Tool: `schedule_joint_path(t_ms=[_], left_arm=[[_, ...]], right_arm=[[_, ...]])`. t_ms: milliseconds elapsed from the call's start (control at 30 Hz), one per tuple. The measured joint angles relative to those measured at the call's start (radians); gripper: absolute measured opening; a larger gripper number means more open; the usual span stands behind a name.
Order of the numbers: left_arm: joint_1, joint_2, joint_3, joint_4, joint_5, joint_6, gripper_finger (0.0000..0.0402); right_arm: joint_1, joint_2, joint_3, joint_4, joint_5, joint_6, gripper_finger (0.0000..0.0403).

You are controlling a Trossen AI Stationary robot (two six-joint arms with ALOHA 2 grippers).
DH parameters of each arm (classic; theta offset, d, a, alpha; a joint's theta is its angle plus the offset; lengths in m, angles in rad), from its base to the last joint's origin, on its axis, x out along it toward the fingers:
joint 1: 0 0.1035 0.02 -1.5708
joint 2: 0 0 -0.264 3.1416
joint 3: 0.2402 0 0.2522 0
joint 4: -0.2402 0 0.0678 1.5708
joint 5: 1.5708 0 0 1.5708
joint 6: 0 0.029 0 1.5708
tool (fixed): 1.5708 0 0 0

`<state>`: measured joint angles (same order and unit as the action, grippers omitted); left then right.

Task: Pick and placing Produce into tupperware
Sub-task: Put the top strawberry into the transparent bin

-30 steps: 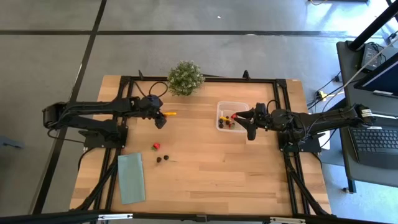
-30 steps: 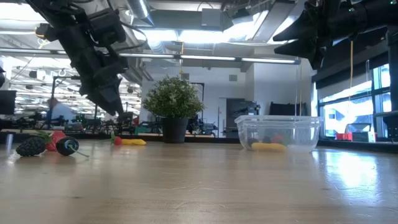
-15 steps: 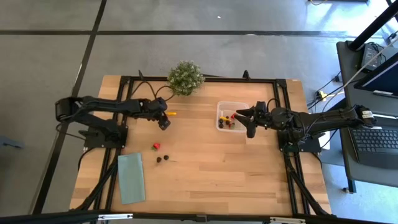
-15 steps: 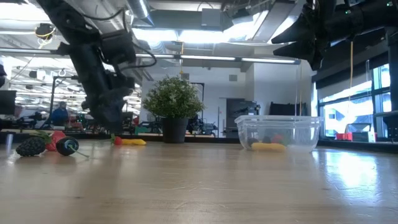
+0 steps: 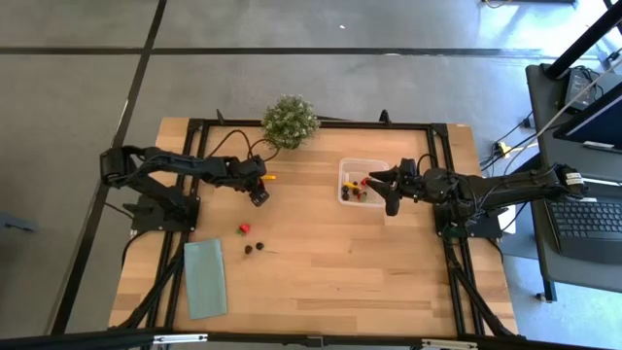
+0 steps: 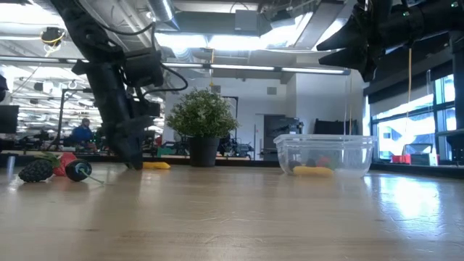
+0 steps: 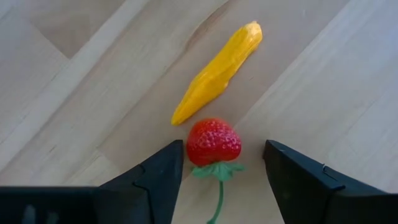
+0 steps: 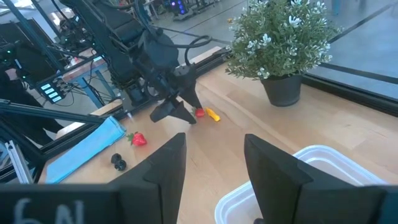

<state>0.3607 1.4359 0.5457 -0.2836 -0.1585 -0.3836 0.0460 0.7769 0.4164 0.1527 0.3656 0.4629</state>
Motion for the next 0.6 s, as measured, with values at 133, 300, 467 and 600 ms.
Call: schedule_joint_path(t_ms=[133, 300, 467, 600], left_arm=[[0.0, 0.002, 0.0, 0.006, -0.007, 0.001, 0.0197], [0.0, 0.003, 0.0, 0.009, -0.012, 0.001, 0.0172], [0.0, 0.003, 0.0, 0.007, -0.016, 0.002, 0.0139], [0.001, 0.004, 0.0, 0.004, -0.017, 0.002, 0.0114]], right_arm=[[0.0, 0.0, 0.0, 0.0, 0.0, 0.0, 0.0165], [0.0, 0.0, 0.0, 0.0, 0.0, 0.0, 0.0165], [0.0, 0.0, 0.0, 0.0, 0.0, 0.0, 0.0165], [0.0, 0.0, 0.0, 0.0, 0.0, 0.0, 0.0165]])
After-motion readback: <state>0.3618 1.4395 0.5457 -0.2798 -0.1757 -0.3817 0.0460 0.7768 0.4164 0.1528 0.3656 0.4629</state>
